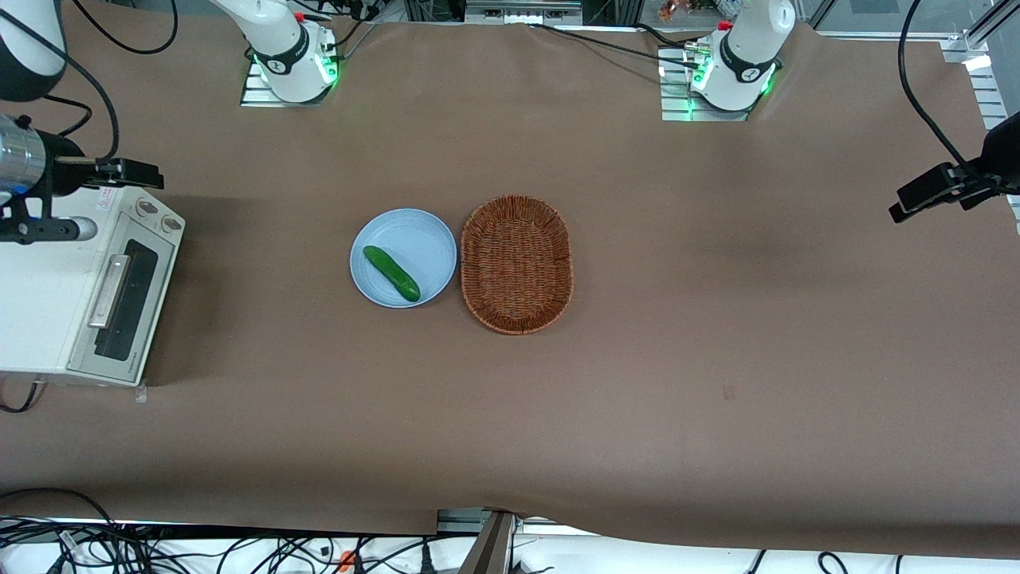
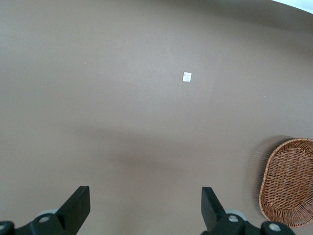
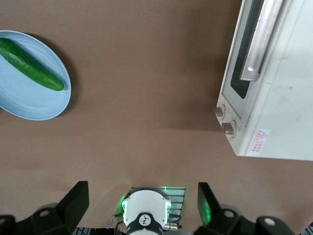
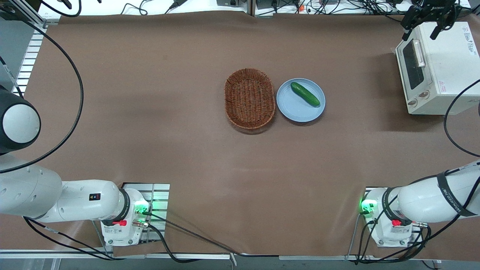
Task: Open oven door with right arm only
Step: 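Move the right gripper toward the toaster oven's silver door handle, then lower the right gripper onto the door handle and close it, then pull the handle outward and down, swinging the oven door open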
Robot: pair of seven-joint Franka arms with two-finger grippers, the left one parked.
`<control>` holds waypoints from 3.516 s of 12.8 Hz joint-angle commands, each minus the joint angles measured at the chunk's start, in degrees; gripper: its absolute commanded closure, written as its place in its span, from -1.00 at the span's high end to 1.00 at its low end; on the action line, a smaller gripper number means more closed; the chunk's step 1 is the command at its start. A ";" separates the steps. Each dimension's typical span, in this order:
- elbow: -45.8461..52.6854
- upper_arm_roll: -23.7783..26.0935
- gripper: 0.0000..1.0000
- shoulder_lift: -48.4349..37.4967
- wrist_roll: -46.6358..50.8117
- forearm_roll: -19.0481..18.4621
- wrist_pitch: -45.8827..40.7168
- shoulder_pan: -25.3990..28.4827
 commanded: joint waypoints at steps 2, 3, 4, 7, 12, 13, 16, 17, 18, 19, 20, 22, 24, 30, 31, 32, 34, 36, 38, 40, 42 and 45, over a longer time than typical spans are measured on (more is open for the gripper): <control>0.50 0.25 0.84 2.49 -0.36 0.16 0.20 -0.37; 0.50 0.25 0.71 3.20 -0.36 0.16 0.73 -0.46; 0.42 0.25 0.55 3.90 -0.45 0.16 1.17 -0.46; 0.33 0.25 0.05 6.18 -1.24 -0.88 3.10 -0.63; -1.60 0.25 -0.73 9.35 -8.36 -7.56 8.98 -0.19; -2.30 0.25 -0.86 9.79 -8.45 -9.14 10.39 -0.19; -2.75 0.34 -1.00 11.81 -10.20 -14.85 13.20 -0.02; -2.83 0.34 -1.00 12.69 -11.34 -16.95 14.43 -0.02; -2.84 0.34 -1.00 13.39 -13.00 -19.06 15.32 -0.02; -2.92 0.34 -1.00 13.92 -14.50 -21.43 16.20 -0.02; -3.10 0.34 -1.00 14.80 -16.08 -23.98 17.34 -0.19; -4.58 0.25 -1.00 15.16 -16.88 -27.41 20.49 -0.46; -6.52 0.25 -1.00 15.33 -16.97 -30.94 24.27 -0.72; -7.76 0.17 -1.00 16.12 -21.37 -31.83 29.21 -3.53; -7.76 0.17 -1.00 16.21 -21.37 -31.83 29.39 -3.53; -7.76 0.17 -1.00 16.39 -21.37 -31.83 29.56 -3.53; -7.67 0.25 -1.00 16.91 -21.19 -31.74 30.26 -3.53; -7.41 0.25 -1.00 17.44 -20.67 -31.30 30.44 -3.45; -7.32 0.25 -1.00 17.88 -20.31 -30.95 30.62 -3.18; -7.32 0.34 -1.00 18.23 -20.22 -30.86 31.23 -3.18; -7.06 0.43 -1.00 18.84 -20.05 -29.38 31.23 -3.01; -6.70 0.60 -1.00 19.99 -19.44 -26.74 31.93 -2.83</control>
